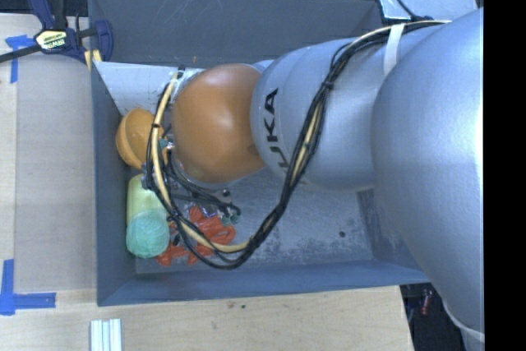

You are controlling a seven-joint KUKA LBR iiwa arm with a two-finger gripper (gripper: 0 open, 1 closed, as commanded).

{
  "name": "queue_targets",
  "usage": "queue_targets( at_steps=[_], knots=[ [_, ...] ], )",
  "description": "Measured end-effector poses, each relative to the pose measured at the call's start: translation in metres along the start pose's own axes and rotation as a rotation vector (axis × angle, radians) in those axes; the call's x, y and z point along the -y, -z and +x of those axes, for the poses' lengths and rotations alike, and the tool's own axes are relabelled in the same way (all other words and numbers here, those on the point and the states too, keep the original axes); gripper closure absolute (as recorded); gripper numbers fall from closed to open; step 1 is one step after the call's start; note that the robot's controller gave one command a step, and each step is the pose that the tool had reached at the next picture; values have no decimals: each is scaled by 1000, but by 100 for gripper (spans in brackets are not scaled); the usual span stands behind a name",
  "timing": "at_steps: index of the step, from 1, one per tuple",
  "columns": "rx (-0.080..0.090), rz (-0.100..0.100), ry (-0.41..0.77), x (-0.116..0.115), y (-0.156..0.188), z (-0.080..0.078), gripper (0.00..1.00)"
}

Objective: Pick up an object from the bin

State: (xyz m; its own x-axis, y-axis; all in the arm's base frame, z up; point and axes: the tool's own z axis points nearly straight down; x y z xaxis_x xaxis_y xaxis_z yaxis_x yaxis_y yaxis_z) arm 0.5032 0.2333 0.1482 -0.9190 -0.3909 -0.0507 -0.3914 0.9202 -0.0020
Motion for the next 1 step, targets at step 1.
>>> queue_targets(
  at_steps=[1],
  knots=[
    [-8,1,120,38,70,0,0]
  ],
)
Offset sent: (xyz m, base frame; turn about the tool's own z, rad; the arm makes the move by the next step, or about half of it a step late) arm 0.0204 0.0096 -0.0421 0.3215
